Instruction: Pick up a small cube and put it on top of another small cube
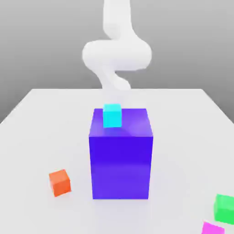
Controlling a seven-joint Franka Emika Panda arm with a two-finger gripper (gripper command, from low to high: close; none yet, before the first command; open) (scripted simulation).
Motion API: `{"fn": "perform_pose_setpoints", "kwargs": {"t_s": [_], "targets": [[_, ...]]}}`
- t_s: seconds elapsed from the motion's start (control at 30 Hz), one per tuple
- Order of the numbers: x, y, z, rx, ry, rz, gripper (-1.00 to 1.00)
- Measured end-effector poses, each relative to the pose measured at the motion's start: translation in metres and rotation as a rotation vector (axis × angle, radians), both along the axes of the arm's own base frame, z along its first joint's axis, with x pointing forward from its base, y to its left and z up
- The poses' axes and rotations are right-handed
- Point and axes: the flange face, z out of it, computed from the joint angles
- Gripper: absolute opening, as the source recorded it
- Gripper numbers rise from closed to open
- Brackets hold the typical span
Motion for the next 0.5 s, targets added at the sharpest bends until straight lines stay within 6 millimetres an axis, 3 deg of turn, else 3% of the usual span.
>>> {"fn": "perform_pose_setpoints", "kwargs": {"t_s": [0.27, 0.5], "targets": [[0.09, 0.048, -0.098, -0.099, 0.18, 0.248, 0.0], [0.141, 0.099, -0.203, -0.189, 0.326, 0.466, 0.0]]}}
